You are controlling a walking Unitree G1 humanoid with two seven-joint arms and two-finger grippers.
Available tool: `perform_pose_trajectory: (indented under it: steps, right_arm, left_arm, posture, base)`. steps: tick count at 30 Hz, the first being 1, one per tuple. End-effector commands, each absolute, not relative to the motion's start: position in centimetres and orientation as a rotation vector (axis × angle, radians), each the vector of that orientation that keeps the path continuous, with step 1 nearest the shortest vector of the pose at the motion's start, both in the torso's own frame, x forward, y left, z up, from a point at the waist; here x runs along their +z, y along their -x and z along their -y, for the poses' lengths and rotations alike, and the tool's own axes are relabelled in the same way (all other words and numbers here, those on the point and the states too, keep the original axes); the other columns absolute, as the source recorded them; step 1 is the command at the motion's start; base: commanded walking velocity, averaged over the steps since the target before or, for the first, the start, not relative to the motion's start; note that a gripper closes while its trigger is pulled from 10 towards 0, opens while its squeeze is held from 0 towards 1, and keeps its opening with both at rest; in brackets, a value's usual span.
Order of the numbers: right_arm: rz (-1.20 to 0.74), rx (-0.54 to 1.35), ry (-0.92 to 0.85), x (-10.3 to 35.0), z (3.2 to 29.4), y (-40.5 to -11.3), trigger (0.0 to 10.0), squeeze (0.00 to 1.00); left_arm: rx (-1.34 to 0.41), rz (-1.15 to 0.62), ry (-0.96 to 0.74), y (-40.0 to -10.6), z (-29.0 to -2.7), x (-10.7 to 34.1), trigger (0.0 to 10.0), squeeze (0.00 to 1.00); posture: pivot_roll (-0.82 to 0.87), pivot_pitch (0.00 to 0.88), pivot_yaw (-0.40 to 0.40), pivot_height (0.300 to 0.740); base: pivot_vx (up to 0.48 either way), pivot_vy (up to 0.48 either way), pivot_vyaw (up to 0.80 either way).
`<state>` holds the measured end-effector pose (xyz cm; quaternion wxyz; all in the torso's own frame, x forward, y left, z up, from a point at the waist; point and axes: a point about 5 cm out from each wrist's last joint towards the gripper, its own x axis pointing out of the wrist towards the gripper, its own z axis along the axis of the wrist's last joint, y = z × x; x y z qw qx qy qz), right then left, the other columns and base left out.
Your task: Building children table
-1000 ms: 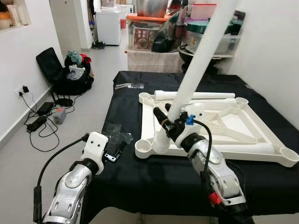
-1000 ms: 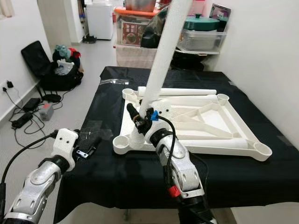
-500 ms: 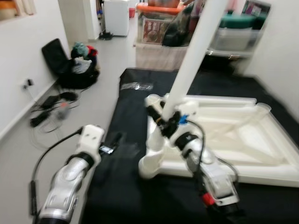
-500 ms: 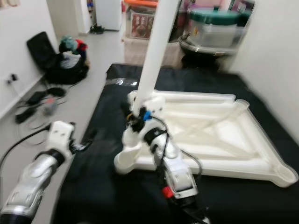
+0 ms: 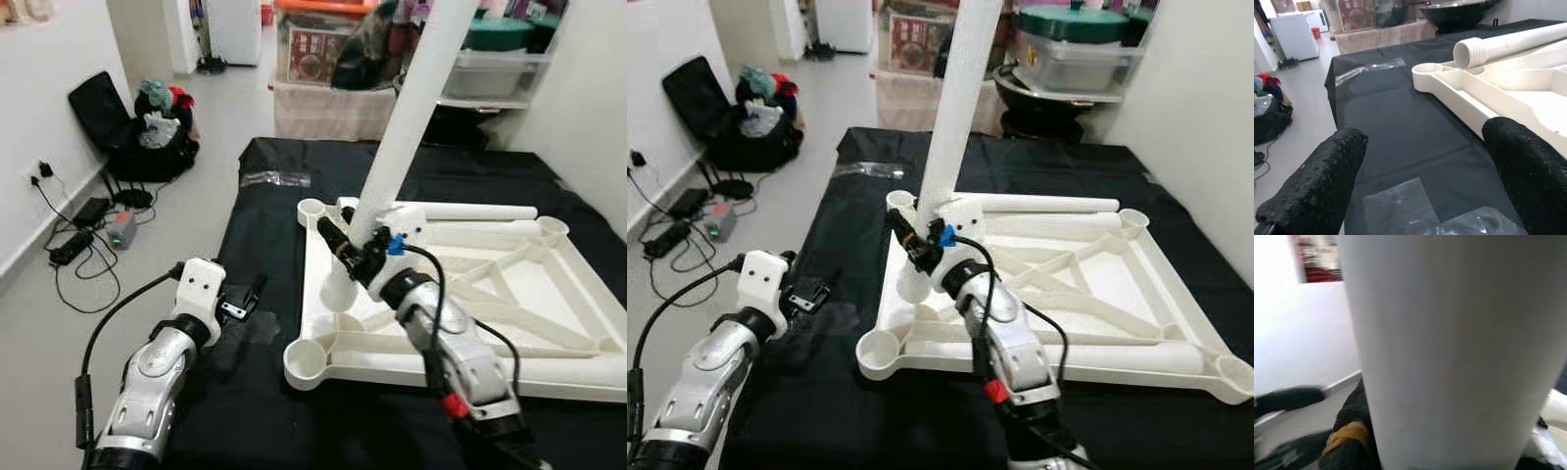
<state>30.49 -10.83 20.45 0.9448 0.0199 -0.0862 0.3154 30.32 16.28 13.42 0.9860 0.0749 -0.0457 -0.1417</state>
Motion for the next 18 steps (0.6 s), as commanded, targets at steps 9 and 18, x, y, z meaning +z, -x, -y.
perform_pose_trajectory:
  steps: [9,18]
  right_arm:
    - [0.079,0.988,-0.015,18.8,8.7,-27.0,10.0,0.00]
    - [0.035,0.982,0.035,17.1,9.2,-28.4,10.0,0.00]
  left_arm:
    - [-0.272,0.081,-0.165,-30.2,-16.5,13.1,10.0,0.00]
    - [-0.270,0.081,-0.174,-30.3,-16.6,13.1,10.0,0.00]
  posture:
    - [0.09,0.000,-0.065,0.740]
    - [0.11,0.000,-0.070,0.740]
  base:
    - [0.000,0.000,0.00]
    - [0.000,0.000,0.00]
